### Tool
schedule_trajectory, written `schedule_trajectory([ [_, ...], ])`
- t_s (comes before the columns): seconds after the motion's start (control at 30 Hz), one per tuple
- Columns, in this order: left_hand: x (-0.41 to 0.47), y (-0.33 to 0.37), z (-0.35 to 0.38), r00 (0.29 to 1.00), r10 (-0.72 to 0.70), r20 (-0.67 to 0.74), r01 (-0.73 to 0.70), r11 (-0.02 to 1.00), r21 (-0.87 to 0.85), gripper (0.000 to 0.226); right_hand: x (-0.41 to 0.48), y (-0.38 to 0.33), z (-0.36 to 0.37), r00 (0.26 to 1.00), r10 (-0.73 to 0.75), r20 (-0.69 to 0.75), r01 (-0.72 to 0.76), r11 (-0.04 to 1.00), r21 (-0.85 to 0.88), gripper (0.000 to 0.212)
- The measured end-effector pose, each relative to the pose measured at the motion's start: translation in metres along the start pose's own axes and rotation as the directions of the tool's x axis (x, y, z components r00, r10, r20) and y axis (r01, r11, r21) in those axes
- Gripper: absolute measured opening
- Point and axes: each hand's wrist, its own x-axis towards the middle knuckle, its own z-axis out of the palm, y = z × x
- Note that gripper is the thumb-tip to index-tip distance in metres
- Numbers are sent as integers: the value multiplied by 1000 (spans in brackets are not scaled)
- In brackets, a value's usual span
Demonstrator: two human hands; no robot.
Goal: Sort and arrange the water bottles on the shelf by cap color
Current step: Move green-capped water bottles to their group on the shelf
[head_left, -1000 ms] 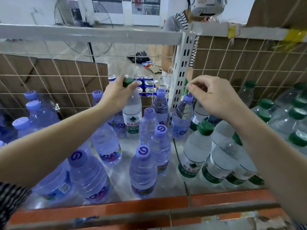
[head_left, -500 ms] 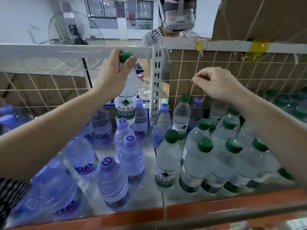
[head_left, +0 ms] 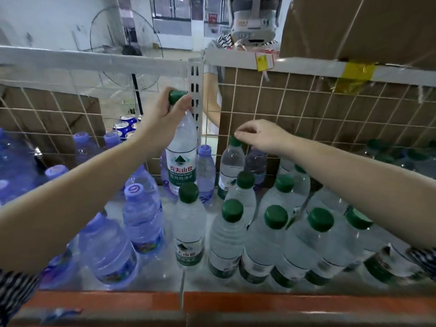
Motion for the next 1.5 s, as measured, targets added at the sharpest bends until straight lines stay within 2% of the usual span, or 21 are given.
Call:
schedule_trajectory([
  [0.2, -12, -13, 8, 994, -97, 45, 101, 990, -97, 21, 16, 13, 29, 998, 65, 0, -65, 996, 65, 61],
  [0.43, -17, -21, 8, 990, -125, 66, 129, 989, -70, 14, 23, 22, 38, 996, 84, -13, -83, 996, 39, 46],
  [0.57, -12, -26, 7, 989, -128, 74, 135, 987, -92, 14, 21, 25, 30, 993, 103, -56, -98, 992, 83, 31],
  [0.73, -4, -20, 9, 992, -83, 94, 96, 987, -132, 12, 11, 16, 2, 987, 111, -114, -90, 980, 177, 27],
  [0.9, 6, -4, 17, 991, 7, 137, 17, 984, -178, 16, -10, 8, -27, 970, 171, -175, -108, 941, 321, 32],
  [1.1, 20, 26, 34, 980, 132, 148, -95, 967, -235, 27, -39, 1, -61, 892, 239, -385, 11, 837, 547, 21],
  [1.23, 25, 56, 56, 971, 172, 166, -124, 955, -269, 20, -55, 7, -90, 823, 295, -485, 49, 814, 579, 12],
  [1.37, 32, 78, 87, 961, 197, 194, -133, 945, -298, 20, -68, 27, -116, 784, 303, -542, 96, 804, 588, 20],
  [1.5, 41, 101, 123, 958, 233, 170, -184, 948, -262, 15, -78, 51, -146, 747, 291, -598, 164, 791, 589, 17],
])
